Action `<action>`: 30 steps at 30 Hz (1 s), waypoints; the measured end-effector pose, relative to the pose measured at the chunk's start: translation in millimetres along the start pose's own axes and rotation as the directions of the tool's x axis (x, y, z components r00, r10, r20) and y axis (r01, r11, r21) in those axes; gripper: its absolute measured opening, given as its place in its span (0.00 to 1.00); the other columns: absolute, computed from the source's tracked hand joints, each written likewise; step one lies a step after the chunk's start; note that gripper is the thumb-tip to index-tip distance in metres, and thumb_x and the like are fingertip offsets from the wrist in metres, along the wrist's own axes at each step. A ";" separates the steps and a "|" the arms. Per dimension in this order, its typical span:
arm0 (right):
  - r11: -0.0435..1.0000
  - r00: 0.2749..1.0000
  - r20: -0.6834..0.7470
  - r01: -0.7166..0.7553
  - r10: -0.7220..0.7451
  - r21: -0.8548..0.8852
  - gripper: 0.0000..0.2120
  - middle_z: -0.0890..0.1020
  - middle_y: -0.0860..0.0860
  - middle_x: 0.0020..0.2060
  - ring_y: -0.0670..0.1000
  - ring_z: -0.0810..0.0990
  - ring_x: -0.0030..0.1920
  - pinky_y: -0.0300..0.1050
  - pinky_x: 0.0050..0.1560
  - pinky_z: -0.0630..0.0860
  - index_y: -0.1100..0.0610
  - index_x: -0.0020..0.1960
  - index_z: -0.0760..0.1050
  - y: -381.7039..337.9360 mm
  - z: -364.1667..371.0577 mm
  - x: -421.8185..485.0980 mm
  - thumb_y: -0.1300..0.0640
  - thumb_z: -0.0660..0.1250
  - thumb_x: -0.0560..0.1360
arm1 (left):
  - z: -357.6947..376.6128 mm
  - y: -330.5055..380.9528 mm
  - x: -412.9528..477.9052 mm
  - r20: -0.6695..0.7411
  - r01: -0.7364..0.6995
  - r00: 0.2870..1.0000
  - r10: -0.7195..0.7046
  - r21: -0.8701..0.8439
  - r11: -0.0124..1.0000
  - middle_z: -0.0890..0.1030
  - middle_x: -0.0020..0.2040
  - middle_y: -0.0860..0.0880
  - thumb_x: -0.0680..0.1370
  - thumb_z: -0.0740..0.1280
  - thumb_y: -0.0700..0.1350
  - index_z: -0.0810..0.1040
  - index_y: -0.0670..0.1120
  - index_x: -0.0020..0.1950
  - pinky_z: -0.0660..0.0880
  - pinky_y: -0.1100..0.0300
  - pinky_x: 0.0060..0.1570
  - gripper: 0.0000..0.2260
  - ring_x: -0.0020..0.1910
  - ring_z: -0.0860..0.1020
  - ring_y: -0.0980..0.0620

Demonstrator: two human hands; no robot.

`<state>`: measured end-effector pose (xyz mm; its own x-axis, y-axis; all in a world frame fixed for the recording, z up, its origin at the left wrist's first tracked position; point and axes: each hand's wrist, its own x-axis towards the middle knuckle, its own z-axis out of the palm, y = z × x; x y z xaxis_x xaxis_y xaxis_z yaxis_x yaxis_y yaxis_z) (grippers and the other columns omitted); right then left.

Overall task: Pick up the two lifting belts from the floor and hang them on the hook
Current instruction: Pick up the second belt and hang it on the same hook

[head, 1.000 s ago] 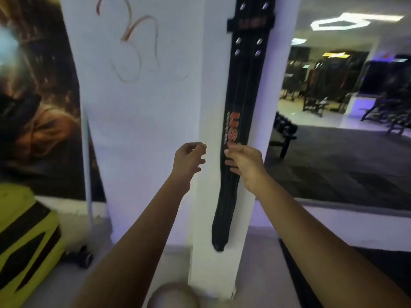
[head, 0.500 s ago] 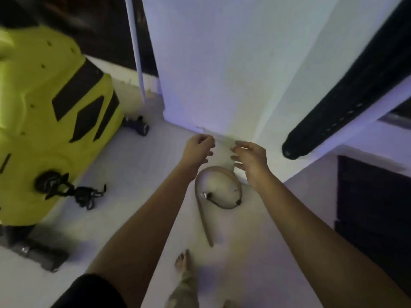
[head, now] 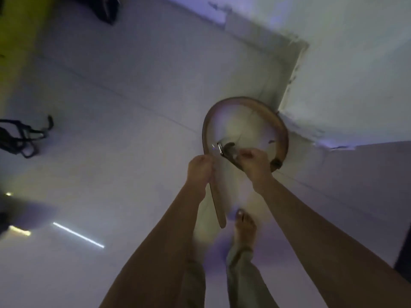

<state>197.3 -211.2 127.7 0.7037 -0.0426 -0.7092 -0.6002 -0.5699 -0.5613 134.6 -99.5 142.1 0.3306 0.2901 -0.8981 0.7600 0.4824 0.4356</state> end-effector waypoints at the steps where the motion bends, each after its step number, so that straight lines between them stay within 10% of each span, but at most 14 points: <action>1: 0.998 1.000 0.020 0.021 -0.020 -0.062 0.12 0.81 0.58 0.44 0.53 0.78 0.45 0.30 0.34 0.69 0.67 0.54 0.79 17.4 10.7 23.2 0.66 0.69 0.70 | 7.0 -14.3 27.4 -0.011 0.022 1.000 -0.022 -0.018 1.000 0.74 0.34 0.48 0.78 0.61 0.41 0.73 0.47 0.36 0.67 0.60 0.33 0.11 0.32 0.71 0.51; 6: 0.944 0.987 0.131 0.133 -0.097 -0.301 0.17 0.81 0.64 0.52 0.59 0.79 0.54 0.36 0.37 0.60 0.70 0.58 0.75 84.4 46.7 103.7 0.64 0.70 0.71 | 34.8 -74.4 129.1 -0.027 0.110 0.993 -0.115 -0.137 0.984 0.71 0.31 0.49 0.78 0.61 0.45 0.72 0.46 0.35 0.62 0.66 0.24 0.11 0.25 0.67 0.54; 10: 0.888 0.964 0.205 0.237 -0.167 -0.394 0.16 0.82 0.64 0.53 0.62 0.79 0.56 0.47 0.54 0.74 0.65 0.59 0.76 113.3 60.2 131.9 0.64 0.68 0.72 | 44.7 -100.6 168.7 -0.044 0.147 0.986 -0.161 -0.228 0.962 0.75 0.37 0.48 0.78 0.61 0.47 0.76 0.45 0.40 0.64 0.62 0.30 0.10 0.31 0.70 0.52; 14: 0.784 0.929 0.169 0.370 -0.330 -0.499 0.13 0.83 0.65 0.49 0.65 0.80 0.50 0.50 0.48 0.73 0.63 0.59 0.76 111.0 49.9 126.1 0.63 0.61 0.76 | 47.2 -98.0 164.9 -0.051 0.146 0.985 -0.163 -0.240 0.960 0.76 0.39 0.48 0.78 0.61 0.50 0.75 0.45 0.42 0.66 0.62 0.31 0.11 0.34 0.72 0.52; 23: 0.915 0.926 0.059 0.376 -0.372 -0.145 0.10 0.82 0.61 0.45 0.52 0.74 0.44 0.37 0.38 0.64 0.65 0.54 0.78 -13.4 -40.9 14.2 0.63 0.62 0.76 | 60.6 15.0 10.1 0.159 -0.067 0.983 0.093 -0.158 0.985 0.76 0.55 0.48 0.81 0.58 0.50 0.72 0.42 0.64 0.66 0.56 0.53 0.16 0.52 0.74 0.50; 30: 0.893 0.900 -0.005 0.432 -0.435 0.129 0.10 0.80 0.56 0.43 0.53 0.76 0.43 0.41 0.43 0.72 0.64 0.54 0.78 -168.3 -141.5 -127.1 0.62 0.62 0.76 | 54.0 140.6 -170.0 0.144 -0.360 0.889 0.435 -0.368 0.857 0.78 0.44 0.46 0.79 0.62 0.40 0.71 0.40 0.55 0.79 0.62 0.39 0.06 0.41 0.77 0.51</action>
<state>262.7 -226.0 372.7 0.8965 0.2058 -0.3923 -0.2807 -0.4212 -0.8625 215.5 -125.6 352.7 0.7049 0.3488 -0.6176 0.3267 0.6132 0.7192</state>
